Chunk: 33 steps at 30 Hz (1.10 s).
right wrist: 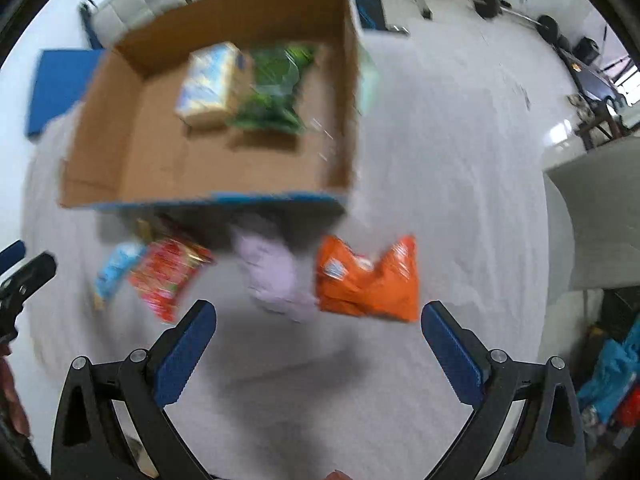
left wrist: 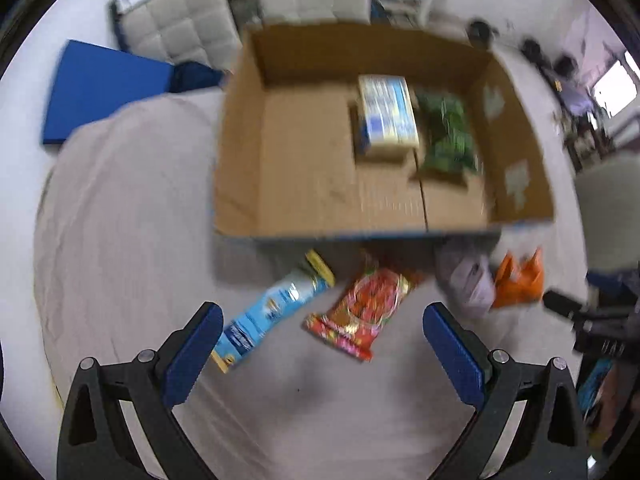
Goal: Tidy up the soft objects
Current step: 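Grasp the red-orange snack bag with the left tool while the right tool grasps the lavender cloth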
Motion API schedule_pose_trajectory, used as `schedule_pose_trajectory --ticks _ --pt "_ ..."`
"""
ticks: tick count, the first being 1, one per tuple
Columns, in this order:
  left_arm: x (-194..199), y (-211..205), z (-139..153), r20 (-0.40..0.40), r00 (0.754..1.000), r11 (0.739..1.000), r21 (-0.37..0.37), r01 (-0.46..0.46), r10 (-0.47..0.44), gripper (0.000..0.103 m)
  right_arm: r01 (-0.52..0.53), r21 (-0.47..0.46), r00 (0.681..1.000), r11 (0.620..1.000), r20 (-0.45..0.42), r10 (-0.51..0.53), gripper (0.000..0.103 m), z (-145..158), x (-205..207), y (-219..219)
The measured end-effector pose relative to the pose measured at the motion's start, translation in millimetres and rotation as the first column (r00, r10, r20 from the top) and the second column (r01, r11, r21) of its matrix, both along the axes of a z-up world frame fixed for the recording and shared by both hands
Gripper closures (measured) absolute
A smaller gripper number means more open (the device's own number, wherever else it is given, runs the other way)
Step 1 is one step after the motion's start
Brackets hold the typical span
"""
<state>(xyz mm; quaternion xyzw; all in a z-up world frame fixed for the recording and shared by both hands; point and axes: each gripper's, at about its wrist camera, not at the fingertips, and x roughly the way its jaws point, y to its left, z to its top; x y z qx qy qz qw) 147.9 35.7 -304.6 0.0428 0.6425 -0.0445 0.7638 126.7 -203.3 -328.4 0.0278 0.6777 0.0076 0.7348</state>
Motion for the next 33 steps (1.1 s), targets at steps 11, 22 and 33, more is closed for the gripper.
schedule_pose_trajectory --ticks 11,22,33 --pt "5 -43 -105 -0.175 0.976 0.989 0.043 0.138 -0.129 0.001 -0.024 0.046 0.998 0.999 -0.056 0.026 0.0 -61 10 29" --pt "0 -45 -149 -0.212 0.971 0.99 0.062 0.13 -0.114 0.008 -0.034 0.068 0.999 0.997 -0.034 0.037 0.015 -82 23 53" --pt "-4 -57 -156 -0.214 0.968 0.99 0.018 0.138 -0.131 0.043 -0.036 0.063 0.995 0.997 -0.088 0.042 0.044 -106 37 67"
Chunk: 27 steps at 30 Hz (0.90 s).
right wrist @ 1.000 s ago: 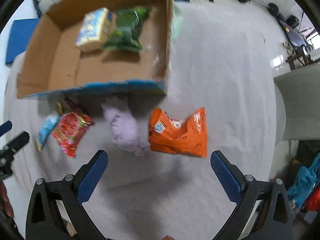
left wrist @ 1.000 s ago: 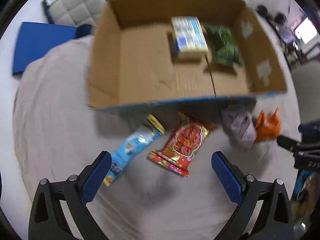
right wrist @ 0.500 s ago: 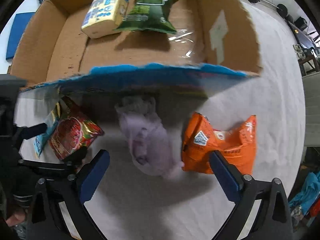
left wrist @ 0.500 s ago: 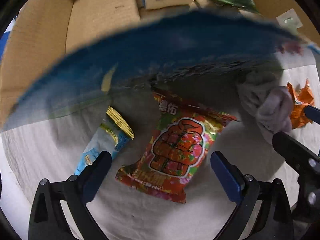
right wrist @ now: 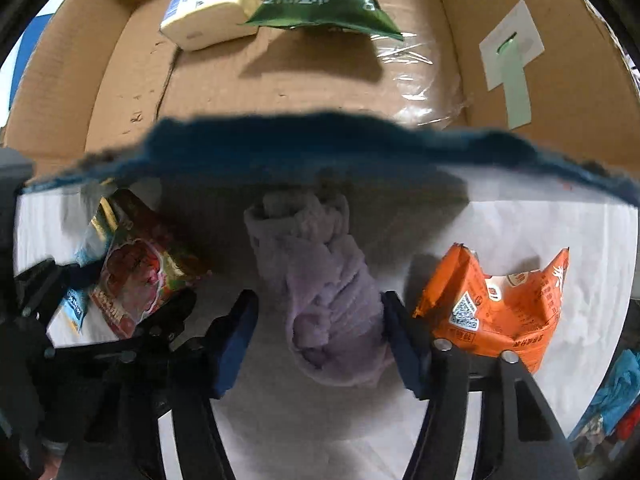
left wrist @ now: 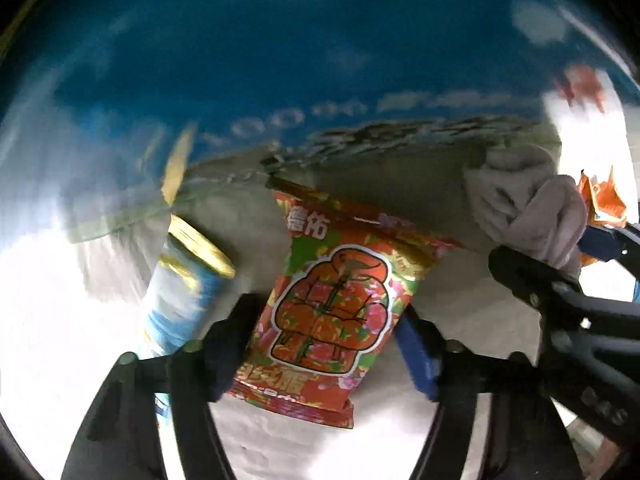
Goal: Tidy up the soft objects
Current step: 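Grasp the red-orange snack bag with the left tool while the right tool grasps the lavender cloth, then carry the red bag and lavender cloth into the box and release both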
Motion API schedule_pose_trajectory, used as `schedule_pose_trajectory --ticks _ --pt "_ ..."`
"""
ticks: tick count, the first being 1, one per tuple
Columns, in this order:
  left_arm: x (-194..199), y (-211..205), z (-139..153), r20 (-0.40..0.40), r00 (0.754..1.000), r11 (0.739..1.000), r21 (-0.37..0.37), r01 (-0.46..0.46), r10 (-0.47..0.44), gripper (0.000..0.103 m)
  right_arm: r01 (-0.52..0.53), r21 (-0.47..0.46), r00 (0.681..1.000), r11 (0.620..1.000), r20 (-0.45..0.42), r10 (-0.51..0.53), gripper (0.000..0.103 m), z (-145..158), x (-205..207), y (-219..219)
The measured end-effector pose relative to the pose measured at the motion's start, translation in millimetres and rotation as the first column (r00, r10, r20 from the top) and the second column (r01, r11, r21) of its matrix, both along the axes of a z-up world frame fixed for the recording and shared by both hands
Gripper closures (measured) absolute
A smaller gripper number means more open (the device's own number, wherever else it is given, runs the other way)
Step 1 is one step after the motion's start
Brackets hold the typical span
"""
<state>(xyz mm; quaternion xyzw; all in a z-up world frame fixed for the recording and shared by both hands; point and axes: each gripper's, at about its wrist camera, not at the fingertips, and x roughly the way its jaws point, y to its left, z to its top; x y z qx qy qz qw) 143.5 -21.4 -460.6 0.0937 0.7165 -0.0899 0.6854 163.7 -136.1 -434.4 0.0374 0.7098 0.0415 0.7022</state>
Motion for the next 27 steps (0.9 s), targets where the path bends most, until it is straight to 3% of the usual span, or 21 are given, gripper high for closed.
schedule_pose_trajectory --ticks 4,11,16,21,27 --pt "-10 -1 -1 -0.002 1.0 1.0 0.001 -0.031 0.031 0.049 -0.008 -0.025 1.0 1.0 0.002 0.009 0.054 0 -1 1" --pt "-46 23 -7 -0.1 0.977 0.98 -0.051 -0.192 0.186 0.053 0.003 0.02 0.997 1.0 -0.072 -0.002 0.055 10 -33 -12" --pt "-77 31 -19 -0.145 0.963 0.971 -0.05 -0.235 0.226 0.053 -0.004 0.038 0.99 0.999 -0.143 0.009 0.055 11 -57 -10" --pt "-68 40 -22 -0.144 0.96 0.968 -0.037 -0.25 0.242 0.051 -0.026 -0.003 0.99 1.0 -0.142 0.026 0.051 4 -57 1" --pt "-30 29 -28 -0.136 0.964 0.973 0.002 -0.232 0.23 0.05 -0.038 -0.047 0.99 0.998 -0.138 0.031 0.045 -18 -60 1"
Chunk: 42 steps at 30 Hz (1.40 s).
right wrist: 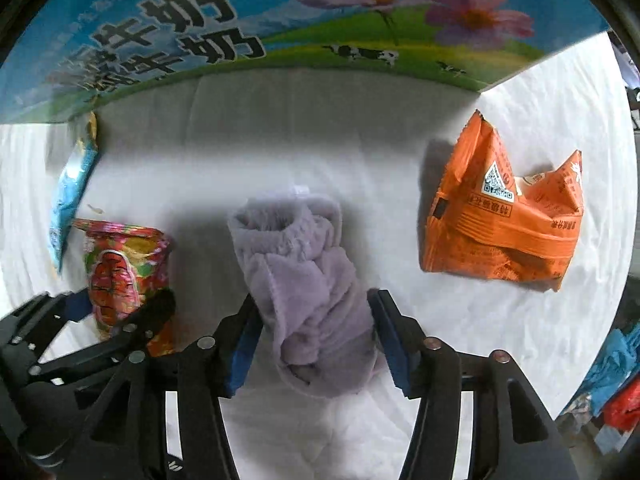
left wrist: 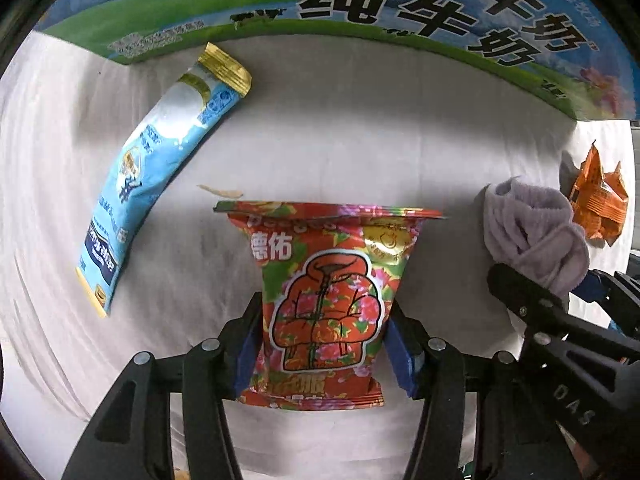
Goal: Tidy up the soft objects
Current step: 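Carry the red bag and lavender cloth into the box and release both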
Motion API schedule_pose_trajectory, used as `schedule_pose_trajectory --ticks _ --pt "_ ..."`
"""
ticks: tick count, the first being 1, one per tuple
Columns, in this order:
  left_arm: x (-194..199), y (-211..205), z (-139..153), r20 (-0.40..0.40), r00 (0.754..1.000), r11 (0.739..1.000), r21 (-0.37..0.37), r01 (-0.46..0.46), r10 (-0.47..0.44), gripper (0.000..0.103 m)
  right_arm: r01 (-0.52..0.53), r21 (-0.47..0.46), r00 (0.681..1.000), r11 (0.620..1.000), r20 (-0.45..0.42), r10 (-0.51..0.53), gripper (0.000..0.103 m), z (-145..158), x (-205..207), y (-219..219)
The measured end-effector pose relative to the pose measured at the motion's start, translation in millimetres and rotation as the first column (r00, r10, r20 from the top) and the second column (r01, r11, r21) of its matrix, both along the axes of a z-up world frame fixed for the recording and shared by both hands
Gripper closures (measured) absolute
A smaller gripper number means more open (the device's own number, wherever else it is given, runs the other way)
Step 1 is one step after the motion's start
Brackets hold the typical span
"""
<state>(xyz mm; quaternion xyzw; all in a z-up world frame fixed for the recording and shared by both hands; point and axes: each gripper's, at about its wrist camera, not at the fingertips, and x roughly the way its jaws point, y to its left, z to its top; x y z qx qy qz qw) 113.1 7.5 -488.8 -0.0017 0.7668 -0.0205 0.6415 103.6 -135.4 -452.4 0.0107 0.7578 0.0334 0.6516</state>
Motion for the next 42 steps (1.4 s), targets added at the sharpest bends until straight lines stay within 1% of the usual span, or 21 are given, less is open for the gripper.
schedule_pose_trajectory --ticks 3,6,7,8,10,11,12,13,16,19,22,25,30,33,35,39,40,41,42 --pt "8 -4 -1 0.012 1.0 1.0 0.011 0.001 -0.001 0.05 0.001 -0.006 1.0 1.0 -0.001 -0.001 0.045 -8 -1 -1" --pt "15 -8 -4 0.032 0.999 1.0 0.024 0.008 -0.008 0.051 -0.001 -0.015 1.0 1.0 0.006 0.001 0.045 -8 -3 -2" --pt "9 1 8 0.036 0.999 1.0 0.027 0.009 -0.01 0.051 -0.003 -0.018 1.0 1.0 0.008 0.003 0.045 -7 -3 0" --pt "7 0 10 0.043 0.999 1.0 0.027 0.011 -0.012 0.052 -0.006 -0.024 1.0 1.0 0.014 0.006 0.046 -8 -3 3" --pt "1 -4 17 0.055 0.998 1.0 0.027 0.012 -0.014 0.055 -0.01 -0.036 1.0 0.999 0.022 0.011 0.053 -10 -2 16" --pt "1 -7 20 0.058 0.998 1.0 0.024 0.01 -0.011 0.056 -0.017 -0.045 1.0 0.999 0.025 0.018 0.055 -16 -4 15" --pt "0 -11 25 0.06 0.998 1.0 0.023 0.005 -0.006 0.057 -0.024 -0.047 0.999 0.999 0.029 0.025 0.056 -15 -7 19" --pt "-2 -18 36 0.062 0.998 1.0 0.024 0.004 -0.006 0.058 -0.025 -0.046 0.999 0.999 0.03 0.027 0.057 -14 -9 20" --pt "-5 -20 44 0.074 0.997 1.0 0.027 0.005 -0.006 0.058 -0.02 -0.036 0.999 0.999 0.035 0.021 0.058 -7 -16 20" --pt "-10 -19 60 0.099 0.995 1.0 0.016 0.0 -0.001 0.058 0.005 -0.007 0.999 1.0 0.034 -0.005 0.058 3 -26 15" --pt "-17 -19 78 0.125 0.992 1.0 -0.007 -0.003 0.004 0.058 0.028 0.023 0.999 0.999 0.046 -0.029 0.058 19 -33 10" --pt "-24 -18 107 0.159 0.987 0.999 -0.052 -0.016 0.024 0.058 0.051 0.07 0.997 0.996 0.056 -0.055 0.058 38 -42 4" --pt "-30 -17 161 0.237 0.971 0.995 -0.103 0.004 0.021 0.058 0.09 0.129 0.99 0.988 0.1 -0.103 0.058 85 -53 -8" --pt "-33 -16 196 0.299 0.954 0.992 -0.121 0.029 0.009 0.058 0.105 0.173 0.983 0.979 0.13 -0.128 0.059 115 -54 -16" --pt "-29 -14 219 0.342 0.94 0.991 -0.131 0.04 0.008 0.058 0.104 0.189 0.979 0.976 0.154 -0.134 0.058 133 -47 -17" --pt "-14 0 257 0.402 0.915 0.984 -0.171 0.044 0.03 0.058 0.095 0.22 0.968 0.971 0.205 -0.142 0.058 173 -38 -23" --pt "-10 4 262 0.413 0.91 0.983 -0.176 0.045 0.032 0.058 0.095 0.229 0.966 0.969 0.215 -0.145 0.058 183 -34 -23" --pt "-3 6 274 0.432 0.901 0.981 -0.185 0.048 0.037 0.058 0.093 0.239 0.962 0.967 0.227 -0.148 0.059 192 -27 -21" --pt "4 6 277 0.443 0.896 0.981 -0.189 0.051 0.039 0.058 0.089 0.244 0.96 0.966 0.239 -0.149 0.059 200 -20 -22"
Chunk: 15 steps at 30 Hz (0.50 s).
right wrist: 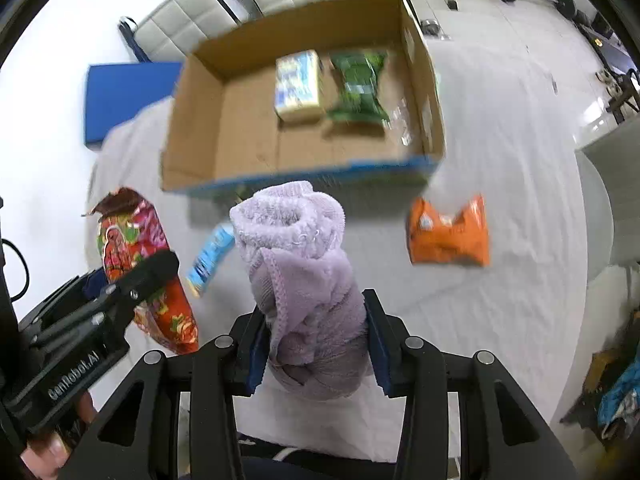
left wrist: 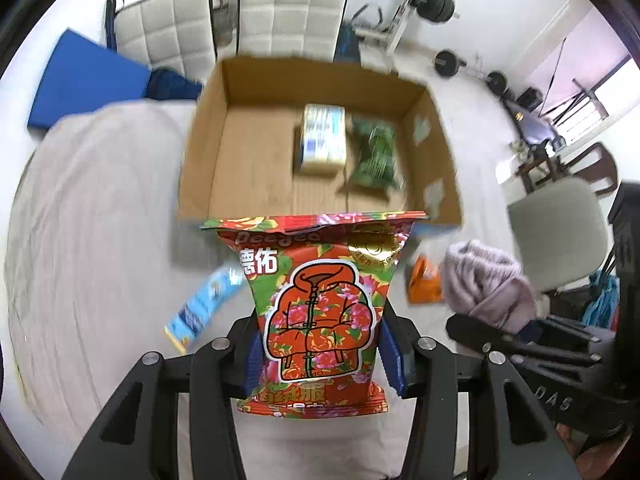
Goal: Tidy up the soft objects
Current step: 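Carry the red bag and lavender cloth into the box and release both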
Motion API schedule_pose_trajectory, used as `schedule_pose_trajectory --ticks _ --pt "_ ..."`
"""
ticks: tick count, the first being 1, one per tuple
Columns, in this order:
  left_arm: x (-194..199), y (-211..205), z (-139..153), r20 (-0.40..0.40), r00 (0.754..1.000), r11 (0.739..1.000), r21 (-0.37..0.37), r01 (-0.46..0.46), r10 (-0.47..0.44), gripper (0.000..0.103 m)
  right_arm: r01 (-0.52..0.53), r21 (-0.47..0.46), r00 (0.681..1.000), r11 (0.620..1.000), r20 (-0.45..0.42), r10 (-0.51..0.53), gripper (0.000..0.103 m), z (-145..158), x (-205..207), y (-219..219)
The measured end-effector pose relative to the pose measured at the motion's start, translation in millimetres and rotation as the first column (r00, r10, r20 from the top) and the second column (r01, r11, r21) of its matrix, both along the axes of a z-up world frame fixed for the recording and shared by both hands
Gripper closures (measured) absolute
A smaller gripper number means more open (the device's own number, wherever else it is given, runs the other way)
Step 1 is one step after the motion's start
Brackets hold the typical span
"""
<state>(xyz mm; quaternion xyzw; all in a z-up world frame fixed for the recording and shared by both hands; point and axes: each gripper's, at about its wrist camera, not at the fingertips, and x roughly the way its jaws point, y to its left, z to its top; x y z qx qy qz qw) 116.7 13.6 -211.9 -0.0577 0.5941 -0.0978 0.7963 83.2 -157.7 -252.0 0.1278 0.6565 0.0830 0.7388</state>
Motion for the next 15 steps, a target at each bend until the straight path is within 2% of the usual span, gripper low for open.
schedule_pose_trajectory --ticks 5,8,13,15 --pt "40 3 29 0.082 0.997 1.0 -0.003 0.004 -0.004 0.058 0.015 0.007 0.998 1.0 0.055 -0.015 0.058 27 32 0" --pt "69 5 32 0.096 0.995 1.0 0.004 0.004 -0.004 0.058 0.048 0.011 0.997 0.999 0.068 -0.049 0.059 31 56 -4" --pt "119 4 18 0.058 0.998 0.999 0.027 0.018 -0.02 0.058 0.109 0.028 0.993 0.994 0.035 -0.11 0.058 21 96 -12" --pt "143 4 1 0.02 1.0 0.999 0.046 0.02 -0.021 0.058 0.134 0.023 0.991 0.991 0.011 -0.134 0.058 9 115 -14"
